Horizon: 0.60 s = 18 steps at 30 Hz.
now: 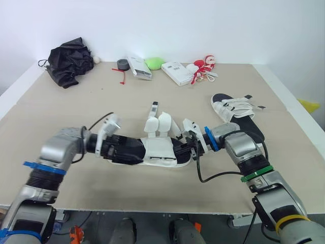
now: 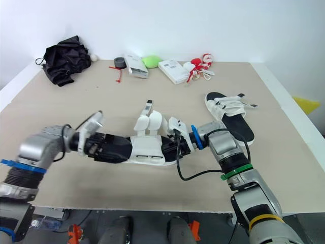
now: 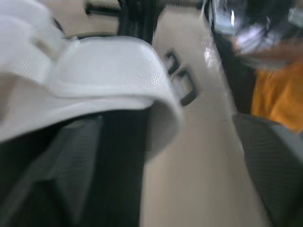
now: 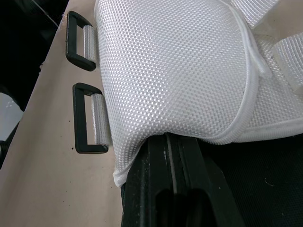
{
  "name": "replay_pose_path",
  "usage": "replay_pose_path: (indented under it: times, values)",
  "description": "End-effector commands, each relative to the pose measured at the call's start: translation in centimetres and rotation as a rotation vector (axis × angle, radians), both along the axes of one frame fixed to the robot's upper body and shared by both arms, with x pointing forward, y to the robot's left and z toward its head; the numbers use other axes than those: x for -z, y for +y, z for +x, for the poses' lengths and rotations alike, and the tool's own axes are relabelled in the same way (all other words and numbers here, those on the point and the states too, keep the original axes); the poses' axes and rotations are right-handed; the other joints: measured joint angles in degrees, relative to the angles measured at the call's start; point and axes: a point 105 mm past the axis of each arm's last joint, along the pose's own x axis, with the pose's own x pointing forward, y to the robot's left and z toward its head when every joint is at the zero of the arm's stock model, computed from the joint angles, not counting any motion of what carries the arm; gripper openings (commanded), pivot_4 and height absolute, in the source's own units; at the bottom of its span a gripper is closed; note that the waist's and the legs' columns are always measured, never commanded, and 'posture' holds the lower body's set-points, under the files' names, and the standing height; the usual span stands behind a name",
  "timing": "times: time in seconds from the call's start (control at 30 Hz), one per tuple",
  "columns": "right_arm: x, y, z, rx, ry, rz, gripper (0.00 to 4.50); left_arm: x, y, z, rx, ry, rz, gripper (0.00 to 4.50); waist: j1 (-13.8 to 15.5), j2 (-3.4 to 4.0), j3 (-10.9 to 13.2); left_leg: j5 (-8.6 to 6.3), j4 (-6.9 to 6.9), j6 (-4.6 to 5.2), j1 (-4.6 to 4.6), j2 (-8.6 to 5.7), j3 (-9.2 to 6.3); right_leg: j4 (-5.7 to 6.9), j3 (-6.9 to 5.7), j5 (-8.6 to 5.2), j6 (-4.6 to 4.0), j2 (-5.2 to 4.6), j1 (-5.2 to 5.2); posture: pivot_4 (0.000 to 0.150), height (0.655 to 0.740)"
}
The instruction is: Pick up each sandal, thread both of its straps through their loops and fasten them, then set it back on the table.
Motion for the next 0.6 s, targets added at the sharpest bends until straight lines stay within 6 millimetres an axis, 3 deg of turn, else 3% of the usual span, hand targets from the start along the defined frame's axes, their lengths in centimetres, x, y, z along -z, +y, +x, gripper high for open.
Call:
replay_pose_path:
  times: [0.03, 0.2, 0.43, 0.5, 0.6]
  values:
    - [2.7, -0.8, -0.9, 0.012, 0.085, -0.083, 0.00, -2.9, 1.7, 1.5, -0.152, 0.085, -0.150, 4.42, 0.0, -0.02, 0.0, 0.00, 0.00, 0.00, 0.00, 0.00, 0.00, 0.00, 0.00, 0.00, 0.00, 0.00, 0.00, 0.150, 0.7400]
    - [2.4, -0.6, -0.8, 0.023, 0.063, -0.075, 0.00, -0.5, 2.9, 5.4, -0.431, 0.214, -0.180, 4.42, 0.2, -0.02, 0.0, 0.00, 0.00, -0.01, 0.03, -0.01, -0.01, 0.00, 0.00, -0.01, 0.02, 0.02, 0.05, 0.150, 0.7400]
    - [3.5, -1.2, -1.7, 0.061, 0.025, -0.094, 0.00, 3.3, 1.6, 9.8, -0.703, 0.406, -0.193, 4.42, 0.3, -0.27, 0.0, -0.04, 0.01, -0.07, 0.03, -0.01, -0.06, 0.00, 0.01, 0.00, 0.02, 0.09, 0.06, 0.150, 0.7400]
    - [3.7, -1.2, -1.9, 0.064, 0.011, -0.105, 0.00, 3.5, 0.9, 10.8, -0.740, 0.464, -0.228, 4.42, 0.4, -0.28, 0.0, -0.04, 0.02, -0.09, 0.04, -0.02, -0.08, 0.00, 0.01, 0.00, 0.03, 0.09, 0.10, 0.150, 0.7400]
    - [3.0, -1.0, -1.6, 0.066, -0.022, -0.097, 0.00, 2.2, -0.6, 11.7, -0.724, 0.526, -0.319, 4.42, 0.3, -0.32, 0.0, -0.06, 0.03, -0.14, 0.04, -0.03, -0.08, -0.01, 0.02, -0.01, 0.06, 0.09, 0.12, 0.150, 0.7400]
